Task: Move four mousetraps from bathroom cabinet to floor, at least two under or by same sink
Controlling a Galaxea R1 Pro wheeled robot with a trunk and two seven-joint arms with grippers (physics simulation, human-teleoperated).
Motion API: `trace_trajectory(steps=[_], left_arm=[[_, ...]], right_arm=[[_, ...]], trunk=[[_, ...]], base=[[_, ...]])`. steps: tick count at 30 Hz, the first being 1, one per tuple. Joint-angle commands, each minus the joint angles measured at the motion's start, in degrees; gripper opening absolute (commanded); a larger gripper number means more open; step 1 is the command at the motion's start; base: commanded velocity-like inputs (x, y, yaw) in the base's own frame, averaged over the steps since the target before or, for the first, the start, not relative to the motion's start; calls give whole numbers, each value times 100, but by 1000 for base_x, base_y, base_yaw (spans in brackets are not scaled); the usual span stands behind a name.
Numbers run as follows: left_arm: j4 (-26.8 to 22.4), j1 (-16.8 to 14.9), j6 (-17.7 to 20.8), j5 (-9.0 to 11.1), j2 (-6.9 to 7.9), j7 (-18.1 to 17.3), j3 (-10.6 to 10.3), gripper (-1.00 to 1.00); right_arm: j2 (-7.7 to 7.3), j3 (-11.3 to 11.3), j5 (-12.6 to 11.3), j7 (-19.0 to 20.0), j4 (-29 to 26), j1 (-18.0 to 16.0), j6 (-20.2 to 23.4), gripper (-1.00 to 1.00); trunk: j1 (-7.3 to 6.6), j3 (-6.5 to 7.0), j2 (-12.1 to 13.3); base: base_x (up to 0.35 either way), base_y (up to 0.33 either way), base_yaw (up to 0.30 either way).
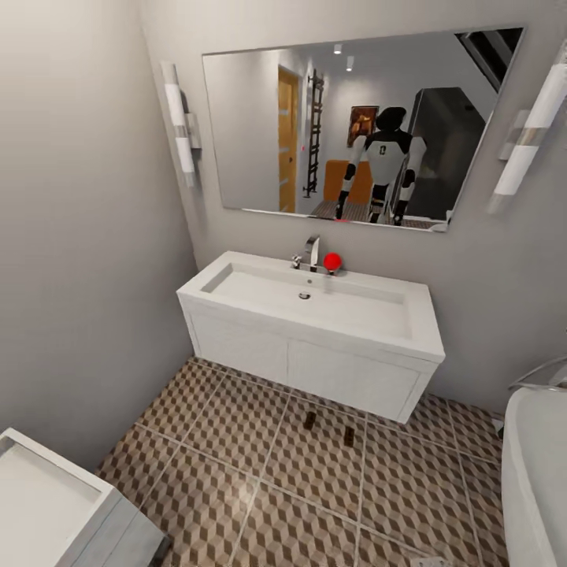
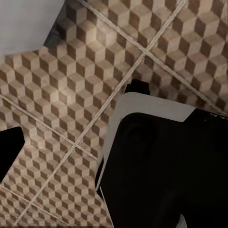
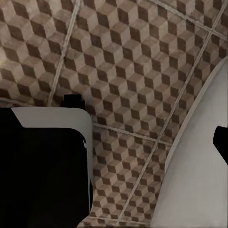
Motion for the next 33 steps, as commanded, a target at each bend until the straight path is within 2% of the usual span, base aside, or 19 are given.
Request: trace_trajectory(steps=[1, 13, 17, 25, 33], left_arm=[[8, -8, 9, 29, -1, 14, 10, 100], [10, -7, -51, 26, -6, 14, 9, 100], [13, -4, -230, 24, -10, 14, 9, 100], [15, 0, -426, 25, -18, 14, 9, 100], [15, 22, -491, 28, -15, 14, 14, 100]], right_arm=[[-1, 52, -51, -18, -8, -3, 31, 100], [-2, 63, -42, -22, -8, -3, 35, 100], [-2, 69, -41, -24, -8, -3, 35, 100], [-2, 67, -41, -23, -8, -3, 35, 100], [-2, 66, -41, -19, -8, -3, 35, 100]], trunk=[[0, -11, -12], [0, -9, -12], [0, -9, -12], [0, -9, -12], [0, -9, -12]], base=[[-297, -40, 44], [-298, -66, 64], [-249, -31, 212], [-102, -11, 226], [-23, -2, 74]])
